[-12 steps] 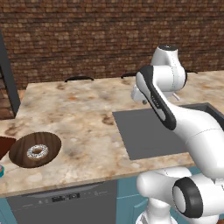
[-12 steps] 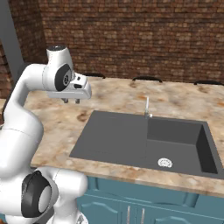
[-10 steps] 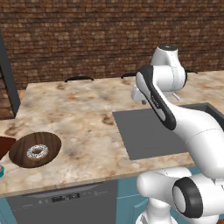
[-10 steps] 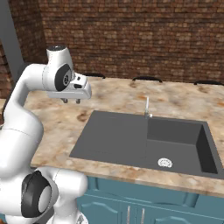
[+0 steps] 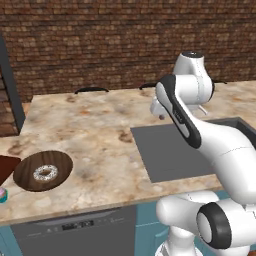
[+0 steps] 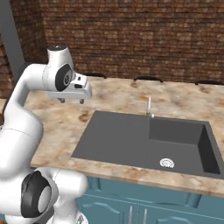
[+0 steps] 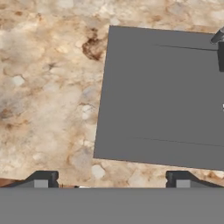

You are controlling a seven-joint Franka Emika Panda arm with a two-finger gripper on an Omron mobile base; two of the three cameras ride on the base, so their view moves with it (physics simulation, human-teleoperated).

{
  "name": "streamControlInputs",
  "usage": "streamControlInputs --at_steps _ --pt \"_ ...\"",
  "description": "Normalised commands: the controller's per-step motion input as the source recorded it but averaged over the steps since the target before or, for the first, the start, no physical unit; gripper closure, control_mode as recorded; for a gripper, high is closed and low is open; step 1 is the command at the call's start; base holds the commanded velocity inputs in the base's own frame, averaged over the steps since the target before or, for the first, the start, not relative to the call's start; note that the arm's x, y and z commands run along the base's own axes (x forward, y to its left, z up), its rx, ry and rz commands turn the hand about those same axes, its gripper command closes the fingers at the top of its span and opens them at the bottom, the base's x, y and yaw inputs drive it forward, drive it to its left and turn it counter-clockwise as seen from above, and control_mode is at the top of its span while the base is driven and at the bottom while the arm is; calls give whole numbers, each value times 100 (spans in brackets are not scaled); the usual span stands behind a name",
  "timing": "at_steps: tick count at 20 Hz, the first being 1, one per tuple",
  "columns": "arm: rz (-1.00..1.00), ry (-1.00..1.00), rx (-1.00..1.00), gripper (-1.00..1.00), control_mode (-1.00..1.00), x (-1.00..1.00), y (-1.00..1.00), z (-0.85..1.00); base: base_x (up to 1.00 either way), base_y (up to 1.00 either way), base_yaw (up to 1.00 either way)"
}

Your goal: Place the bowl with donut and the cupcake onto the tray.

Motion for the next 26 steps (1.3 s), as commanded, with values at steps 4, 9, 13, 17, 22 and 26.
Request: streamControlInputs --at_steps 4,9,13,17,22,26 --pt "0 0 0 -100 100 0 0 0 0 68 0" --pt "0 0 0 -100 100 0 0 0 0 75 1" --pt "0 0 0 -100 100 0 0 0 0 78 2" --pt "0 0 0 -100 100 0 0 0 0 74 3" --pt "0 0 0 -100 100 0 0 0 0 66 2" --pt "0 0 0 -100 100 0 0 0 4 54 0"
